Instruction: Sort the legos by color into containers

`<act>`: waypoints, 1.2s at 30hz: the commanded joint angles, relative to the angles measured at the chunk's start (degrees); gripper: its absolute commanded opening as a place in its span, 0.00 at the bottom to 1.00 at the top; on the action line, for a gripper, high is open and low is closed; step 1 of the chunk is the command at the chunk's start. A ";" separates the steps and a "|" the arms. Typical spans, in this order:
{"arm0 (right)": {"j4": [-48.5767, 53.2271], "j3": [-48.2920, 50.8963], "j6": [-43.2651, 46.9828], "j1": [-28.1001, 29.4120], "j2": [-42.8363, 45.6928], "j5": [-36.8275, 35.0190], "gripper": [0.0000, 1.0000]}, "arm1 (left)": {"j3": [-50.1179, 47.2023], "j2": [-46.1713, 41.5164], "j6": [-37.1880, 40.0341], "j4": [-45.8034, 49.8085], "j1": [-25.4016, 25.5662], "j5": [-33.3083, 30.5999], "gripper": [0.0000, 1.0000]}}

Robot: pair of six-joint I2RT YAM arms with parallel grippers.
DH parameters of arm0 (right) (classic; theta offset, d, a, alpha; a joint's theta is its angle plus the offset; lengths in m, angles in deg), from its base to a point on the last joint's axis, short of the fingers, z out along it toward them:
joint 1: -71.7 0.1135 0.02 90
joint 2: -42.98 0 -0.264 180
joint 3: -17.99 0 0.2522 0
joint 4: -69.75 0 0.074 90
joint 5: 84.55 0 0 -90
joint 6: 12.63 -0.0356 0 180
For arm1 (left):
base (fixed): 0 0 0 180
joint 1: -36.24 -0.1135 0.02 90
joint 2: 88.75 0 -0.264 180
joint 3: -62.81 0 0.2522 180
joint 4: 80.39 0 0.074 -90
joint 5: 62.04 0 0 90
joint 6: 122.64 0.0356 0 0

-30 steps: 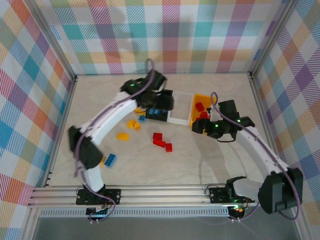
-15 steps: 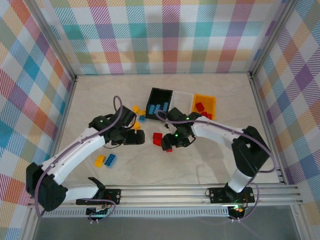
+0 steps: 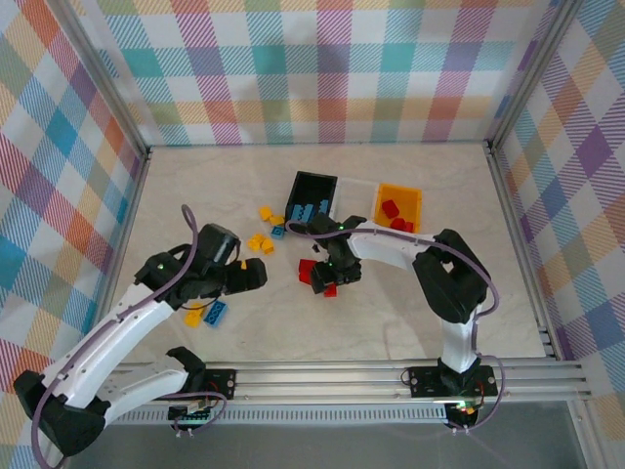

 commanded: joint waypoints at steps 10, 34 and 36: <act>1.36 -3.07 -0.20 0.07 -3.71 -2.01 0.45 | -0.12 -2.99 0.01 5.23 -0.44 -3.44 0.97; 6.40 -6.71 6.98 -30.10 13.95 -0.87 0.36 | 3.02 14.42 4.30 -5.06 7.39 3.76 0.97; 5.53 -9.50 6.95 -32.01 9.72 -0.19 0.37 | 5.25 17.68 5.30 -4.24 9.12 3.19 0.98</act>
